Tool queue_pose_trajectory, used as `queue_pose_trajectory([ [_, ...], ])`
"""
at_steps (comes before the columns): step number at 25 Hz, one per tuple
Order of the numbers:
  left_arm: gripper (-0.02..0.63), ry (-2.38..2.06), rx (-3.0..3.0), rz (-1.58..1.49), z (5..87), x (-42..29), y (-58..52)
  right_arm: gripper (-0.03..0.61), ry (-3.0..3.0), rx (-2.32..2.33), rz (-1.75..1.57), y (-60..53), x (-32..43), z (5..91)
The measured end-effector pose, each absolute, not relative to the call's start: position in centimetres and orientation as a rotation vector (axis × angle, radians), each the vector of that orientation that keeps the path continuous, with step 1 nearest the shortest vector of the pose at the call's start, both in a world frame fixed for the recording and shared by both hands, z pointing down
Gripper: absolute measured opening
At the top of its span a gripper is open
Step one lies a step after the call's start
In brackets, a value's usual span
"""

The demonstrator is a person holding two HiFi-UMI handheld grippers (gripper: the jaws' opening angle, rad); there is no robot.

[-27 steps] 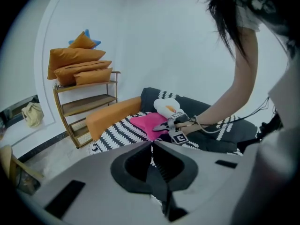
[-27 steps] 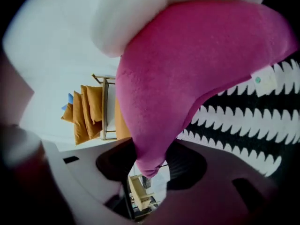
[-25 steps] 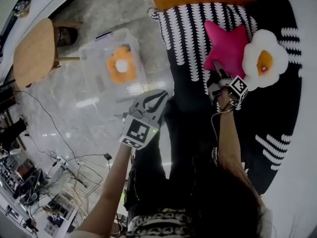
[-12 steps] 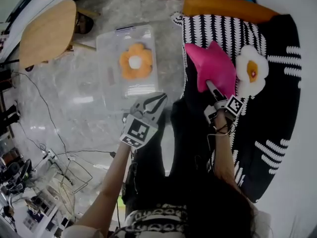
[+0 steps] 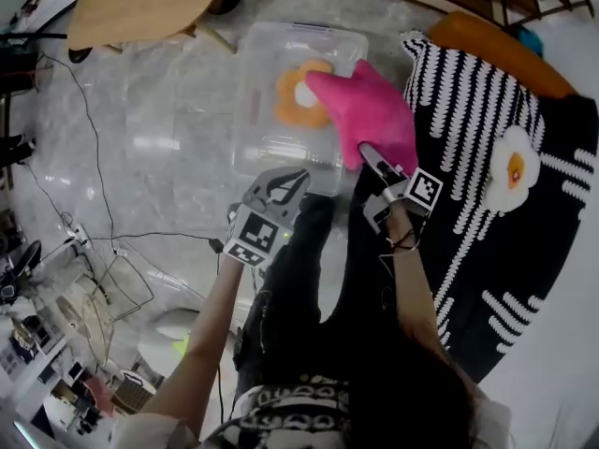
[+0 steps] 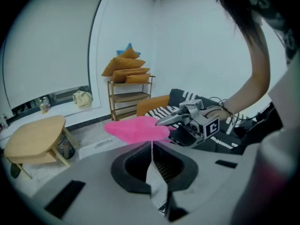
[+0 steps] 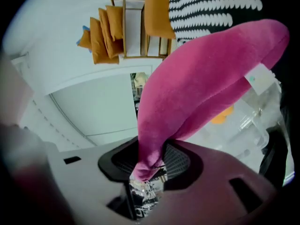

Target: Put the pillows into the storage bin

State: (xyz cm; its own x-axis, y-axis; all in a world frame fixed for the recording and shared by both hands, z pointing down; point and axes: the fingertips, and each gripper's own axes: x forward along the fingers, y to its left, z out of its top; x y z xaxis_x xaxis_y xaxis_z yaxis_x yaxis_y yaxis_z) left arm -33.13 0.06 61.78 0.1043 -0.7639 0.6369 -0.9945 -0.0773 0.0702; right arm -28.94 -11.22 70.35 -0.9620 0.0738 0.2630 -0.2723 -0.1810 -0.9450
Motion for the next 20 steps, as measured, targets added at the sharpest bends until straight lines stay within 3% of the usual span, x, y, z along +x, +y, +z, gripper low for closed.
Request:
queue_pose_trajectory([
  [5,0.011,-1.838,1.787,0.562,62.2,-37.3,5.4,0.155,-1.750,0.101,2.064,-4.0,-35.9,73.6],
  [9,0.011,-1.863,1.683,0.506,63.7,-39.8,10.0,0.241,-1.727,0.039,1.901,0.8,-40.0,77.1],
  [11,0.011,-1.860,1.655,0.504,64.7,-40.2,12.0,0.173,-1.799,-0.033,1.802,2.5,-41.1,77.4],
  [14,0.011,-1.859,1.637,0.496,65.6,-39.7,14.3,0.247,-1.863,-0.110,1.729,4.5,-41.8,76.6],
  [20,0.011,-1.809,1.682,0.508,65.8,-39.9,13.8,0.278,-1.905,-0.112,1.615,4.3,-41.8,75.9],
])
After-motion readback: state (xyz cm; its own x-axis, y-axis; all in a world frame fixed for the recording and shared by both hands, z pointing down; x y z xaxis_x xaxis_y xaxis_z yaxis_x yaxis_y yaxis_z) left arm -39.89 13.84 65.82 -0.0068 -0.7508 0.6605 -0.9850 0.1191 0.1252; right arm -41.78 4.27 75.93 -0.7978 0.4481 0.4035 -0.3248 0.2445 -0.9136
